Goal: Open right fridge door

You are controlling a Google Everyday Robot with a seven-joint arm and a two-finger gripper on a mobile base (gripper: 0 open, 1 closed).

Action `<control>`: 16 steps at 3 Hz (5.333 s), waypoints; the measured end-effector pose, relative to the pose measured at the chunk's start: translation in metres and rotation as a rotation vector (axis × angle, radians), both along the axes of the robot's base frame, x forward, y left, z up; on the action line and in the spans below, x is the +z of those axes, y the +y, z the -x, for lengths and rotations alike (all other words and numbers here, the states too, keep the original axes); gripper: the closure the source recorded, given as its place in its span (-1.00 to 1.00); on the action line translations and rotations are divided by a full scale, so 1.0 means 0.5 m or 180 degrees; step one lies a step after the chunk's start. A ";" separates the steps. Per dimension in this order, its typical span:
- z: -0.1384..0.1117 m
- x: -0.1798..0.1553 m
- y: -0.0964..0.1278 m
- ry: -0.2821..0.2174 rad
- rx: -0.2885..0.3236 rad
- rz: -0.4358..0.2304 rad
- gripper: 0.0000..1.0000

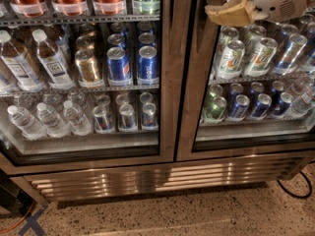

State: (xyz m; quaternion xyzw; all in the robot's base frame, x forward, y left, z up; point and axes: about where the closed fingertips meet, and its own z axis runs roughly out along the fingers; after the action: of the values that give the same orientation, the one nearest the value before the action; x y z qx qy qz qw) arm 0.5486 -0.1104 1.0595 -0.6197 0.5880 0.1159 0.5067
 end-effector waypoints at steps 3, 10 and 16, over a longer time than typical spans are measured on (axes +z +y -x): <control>-0.013 0.007 -0.004 -0.0020 0.0075 -0.0008 1.00; -0.030 0.037 -0.009 -0.0189 0.0276 -0.0112 1.00; -0.031 0.038 -0.013 -0.0222 0.0305 -0.0106 1.00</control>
Offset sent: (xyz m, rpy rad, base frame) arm -0.2045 0.2532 0.1249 -0.2467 -0.0018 0.0907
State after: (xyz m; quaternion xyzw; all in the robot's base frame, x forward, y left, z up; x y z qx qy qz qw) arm 0.5644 -0.1170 1.0785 -0.6423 0.5377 0.1281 0.5309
